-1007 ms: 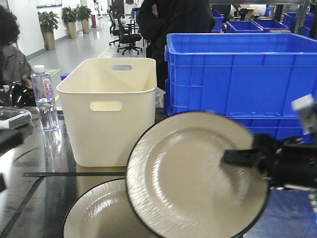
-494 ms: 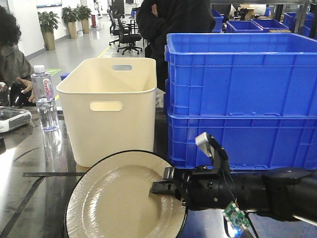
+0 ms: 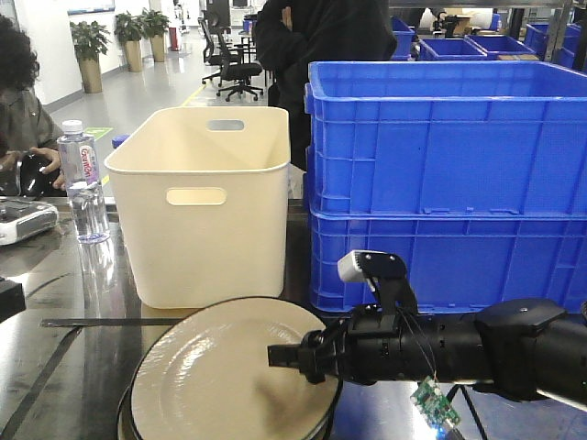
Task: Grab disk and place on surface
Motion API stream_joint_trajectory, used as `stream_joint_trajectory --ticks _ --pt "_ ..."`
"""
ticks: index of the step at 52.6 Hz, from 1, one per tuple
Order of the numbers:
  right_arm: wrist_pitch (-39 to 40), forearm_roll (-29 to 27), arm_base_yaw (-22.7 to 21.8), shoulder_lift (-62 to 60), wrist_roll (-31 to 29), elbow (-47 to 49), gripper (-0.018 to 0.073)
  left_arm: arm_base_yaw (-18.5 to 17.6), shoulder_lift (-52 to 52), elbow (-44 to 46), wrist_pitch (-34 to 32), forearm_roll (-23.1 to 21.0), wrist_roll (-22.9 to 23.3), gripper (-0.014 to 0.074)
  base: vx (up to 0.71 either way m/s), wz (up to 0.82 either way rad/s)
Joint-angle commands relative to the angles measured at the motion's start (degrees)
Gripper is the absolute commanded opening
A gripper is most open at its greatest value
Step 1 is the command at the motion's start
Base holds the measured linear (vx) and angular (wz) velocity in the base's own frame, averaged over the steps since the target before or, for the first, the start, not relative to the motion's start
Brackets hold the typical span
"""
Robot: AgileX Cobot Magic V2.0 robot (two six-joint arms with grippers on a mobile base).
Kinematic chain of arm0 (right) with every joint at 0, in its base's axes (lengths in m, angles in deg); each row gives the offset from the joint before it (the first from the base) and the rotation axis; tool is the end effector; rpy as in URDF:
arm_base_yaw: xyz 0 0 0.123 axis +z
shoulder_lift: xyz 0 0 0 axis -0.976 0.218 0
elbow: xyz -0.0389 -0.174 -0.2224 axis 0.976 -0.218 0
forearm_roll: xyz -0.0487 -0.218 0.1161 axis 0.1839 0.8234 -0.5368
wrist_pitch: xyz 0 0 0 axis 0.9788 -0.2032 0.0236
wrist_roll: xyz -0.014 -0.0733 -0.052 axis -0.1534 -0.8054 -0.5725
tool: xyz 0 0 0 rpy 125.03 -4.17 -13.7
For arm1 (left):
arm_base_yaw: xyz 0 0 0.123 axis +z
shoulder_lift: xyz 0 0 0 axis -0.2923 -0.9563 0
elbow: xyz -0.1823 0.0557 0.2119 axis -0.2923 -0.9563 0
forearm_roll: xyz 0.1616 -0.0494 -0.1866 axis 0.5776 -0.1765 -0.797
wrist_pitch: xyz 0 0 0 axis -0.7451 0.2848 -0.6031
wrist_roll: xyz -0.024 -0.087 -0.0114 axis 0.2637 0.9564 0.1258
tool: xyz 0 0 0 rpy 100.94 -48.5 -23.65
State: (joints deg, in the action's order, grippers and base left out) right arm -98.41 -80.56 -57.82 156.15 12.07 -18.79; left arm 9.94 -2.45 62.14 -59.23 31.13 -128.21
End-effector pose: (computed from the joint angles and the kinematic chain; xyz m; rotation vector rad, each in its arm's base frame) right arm 0.3350 0.1686 0.2610 -0.5664 2.0805 0.8348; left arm 0.1450 -0.0489 0.3837 0.3106 1.6801 -0.4286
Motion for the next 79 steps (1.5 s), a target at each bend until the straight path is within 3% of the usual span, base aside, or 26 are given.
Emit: stream_joint_trajectory --ticks 1,9,19,26,30,33,39,44,61,79 --pt "5.1 0.1 -0.5 -5.1 -5.4 2.2 0.0614 -0.2 0.2 1.6 -1.1 1.5 1.6 -0.0002 0.0 0.0" --pt "15.1 4.2 -1.8 -10.0 -4.7 2.1 0.0583 -0.2 0.2 1.6 0.1 13.9 11.6 -0.0002 0.0 0.0" --pt "17.2 11.7 -5.2 -17.6 2.5 1.8 0.0459 -0.2 -1.0 1.6 5.0 34.1 26.4 -0.0002 0.0 0.0" --pt "17.1 24.6 -7.6 -25.4 14.4 -1.2 0.0167 -0.2 -2.1 1.6 10.7 45.6 37.2 -0.0002 0.0 0.0" --pt "16.7 35.3 -8.5 -31.0 22.8 -4.0 -0.0016 -0.2 -2.6 0.8 11.7 49.6 41.3 -0.0002 0.0 0.0" --pt "16.3 41.9 -8.5 -34.9 29.0 -6.3 -0.0015 -0.2 -2.5 -0.4 11.8 52.2 43.0 -0.0002 0.0 0.0" --pt "15.5 53.9 -8.4 -43.1 40.3 -12.8 -0.0009 -0.2 -1.8 -4.1 11.7 52.6 44.0 -0.0002 0.0 0.0" --pt "16.9 58.1 -8.4 -50.8 45.0 -19.9 -0.0009 -0.2 1.0 -8.0 10.7 52.3 44.1 -0.0002 0.0 0.0" --pt "27.6 57.6 -8.4 -70.8 45.9 -40.8 -0.0009 -0.2 20.8 -18.6 5.7 49.5 44.0 -0.0002 0.0 0.0" --pt "29.5 57.4 -8.4 -72.6 46.1 -43.7 -0.0009 -0.2 26.4 -20.2 4.4 49.6 43.9 -0.0002 0.0 0.0"
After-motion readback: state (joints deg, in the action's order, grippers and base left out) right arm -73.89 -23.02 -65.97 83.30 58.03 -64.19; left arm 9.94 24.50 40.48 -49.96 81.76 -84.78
